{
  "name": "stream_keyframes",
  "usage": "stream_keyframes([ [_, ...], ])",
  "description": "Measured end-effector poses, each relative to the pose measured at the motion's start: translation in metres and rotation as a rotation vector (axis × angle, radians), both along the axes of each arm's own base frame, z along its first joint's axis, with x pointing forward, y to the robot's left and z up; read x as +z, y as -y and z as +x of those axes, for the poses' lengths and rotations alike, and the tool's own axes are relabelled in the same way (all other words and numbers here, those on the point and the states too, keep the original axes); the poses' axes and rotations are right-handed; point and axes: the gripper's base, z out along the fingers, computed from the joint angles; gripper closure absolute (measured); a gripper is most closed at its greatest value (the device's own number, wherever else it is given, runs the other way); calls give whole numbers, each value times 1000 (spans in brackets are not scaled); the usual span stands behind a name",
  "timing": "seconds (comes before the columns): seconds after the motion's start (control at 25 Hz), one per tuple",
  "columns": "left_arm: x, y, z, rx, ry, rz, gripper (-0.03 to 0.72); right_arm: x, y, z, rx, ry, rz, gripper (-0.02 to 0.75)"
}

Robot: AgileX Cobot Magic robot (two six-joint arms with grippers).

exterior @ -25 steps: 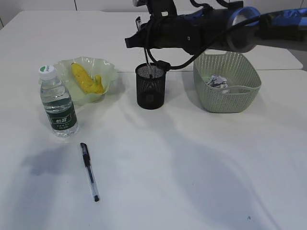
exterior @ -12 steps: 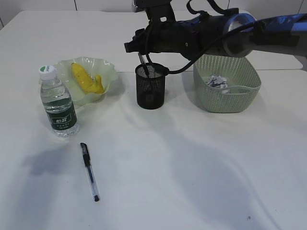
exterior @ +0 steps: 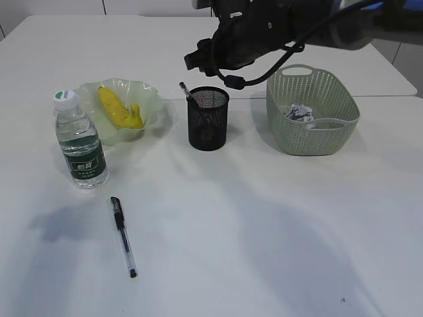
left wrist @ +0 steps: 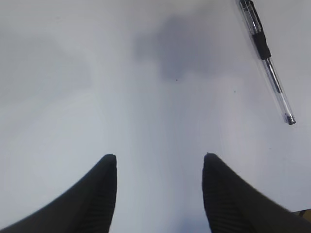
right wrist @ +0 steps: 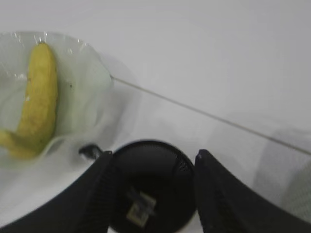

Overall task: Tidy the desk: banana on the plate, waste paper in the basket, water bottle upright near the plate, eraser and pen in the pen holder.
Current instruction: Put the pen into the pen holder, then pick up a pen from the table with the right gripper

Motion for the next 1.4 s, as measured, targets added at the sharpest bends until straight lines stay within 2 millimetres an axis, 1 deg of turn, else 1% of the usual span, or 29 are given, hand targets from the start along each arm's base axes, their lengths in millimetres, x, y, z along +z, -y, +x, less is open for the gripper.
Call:
stream_keyframes([
  [0.16, 0, 2, 0, 9, -1, -26, 293, 16, 14, -24, -49, -204, -87, 353],
  [0.4, 2, 8, 1, 39, -1, -107, 293, 42, 29, -66, -90, -498, -141, 362],
  [0.48, 2, 9, 1, 45, 1, -121, 293, 46, 32, -76, -96, -570, -171, 363],
  [0.6, 3, 10, 1, 49, 5, -131, 293, 45, 32, -82, -94, -611, -182, 363],
  [0.72, 3, 10, 1, 50, 5, -133, 293, 40, 23, -89, -65, -651, -164, 363],
  [0.88, 3, 10, 1, 50, 5, -135, 293, 37, 0, -103, -3, -665, -172, 363],
  [0.96, 3, 10, 1, 50, 5, -135, 293, 37, -8, -108, 17, -666, -174, 363],
  [1.16, 3, 10, 1, 49, 5, -131, 293, 37, -20, -115, 26, -683, -150, 363],
  [1.32, 2, 9, 1, 43, 6, -115, 293, 37, -50, -137, 96, -685, -166, 363],
  [1.4, 2, 8, 1, 40, 6, -105, 293, 31, -68, -148, 120, -705, -168, 363],
])
